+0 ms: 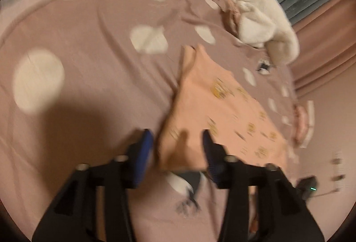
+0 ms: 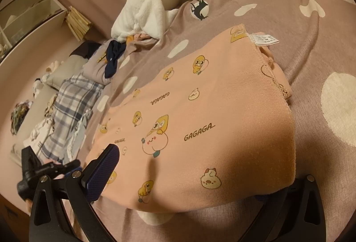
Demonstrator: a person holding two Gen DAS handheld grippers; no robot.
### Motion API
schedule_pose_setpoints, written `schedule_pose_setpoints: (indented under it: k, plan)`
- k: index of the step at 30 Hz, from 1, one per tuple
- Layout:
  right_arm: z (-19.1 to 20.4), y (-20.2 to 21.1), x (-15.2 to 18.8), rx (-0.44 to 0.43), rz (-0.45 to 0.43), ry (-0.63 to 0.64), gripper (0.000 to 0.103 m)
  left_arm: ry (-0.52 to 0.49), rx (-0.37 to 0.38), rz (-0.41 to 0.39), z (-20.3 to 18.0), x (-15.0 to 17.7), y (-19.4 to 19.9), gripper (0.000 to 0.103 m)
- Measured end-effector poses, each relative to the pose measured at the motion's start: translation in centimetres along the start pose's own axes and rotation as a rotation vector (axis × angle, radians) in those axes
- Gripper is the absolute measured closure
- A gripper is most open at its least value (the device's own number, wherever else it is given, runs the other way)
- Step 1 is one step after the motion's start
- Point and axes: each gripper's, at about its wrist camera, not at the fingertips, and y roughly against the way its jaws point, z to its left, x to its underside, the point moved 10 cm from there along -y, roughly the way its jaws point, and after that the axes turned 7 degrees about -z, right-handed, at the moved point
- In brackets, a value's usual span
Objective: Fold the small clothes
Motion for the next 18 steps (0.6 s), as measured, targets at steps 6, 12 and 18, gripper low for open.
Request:
schedule_pose_setpoints:
  k: [6,12,18]
  plan:
    - [0.0,-0.1,0.0,0.001,-0.001,0.002,0.0,-0.032,0.056,0.143,-3.1,4.7,-0.3,0.024]
    - [0.1,0.0,0.0,-0.002,-0.004,0.006,0.0,0.021,0.08,0.052,-3.0,3.6,-2.3,0.04]
    - [0.1,-0.1,-0.1,0.005,-0.005,0.017,0.0,-0.061,-0.029,0.009,-2.2,2.9,-2.9,0.08]
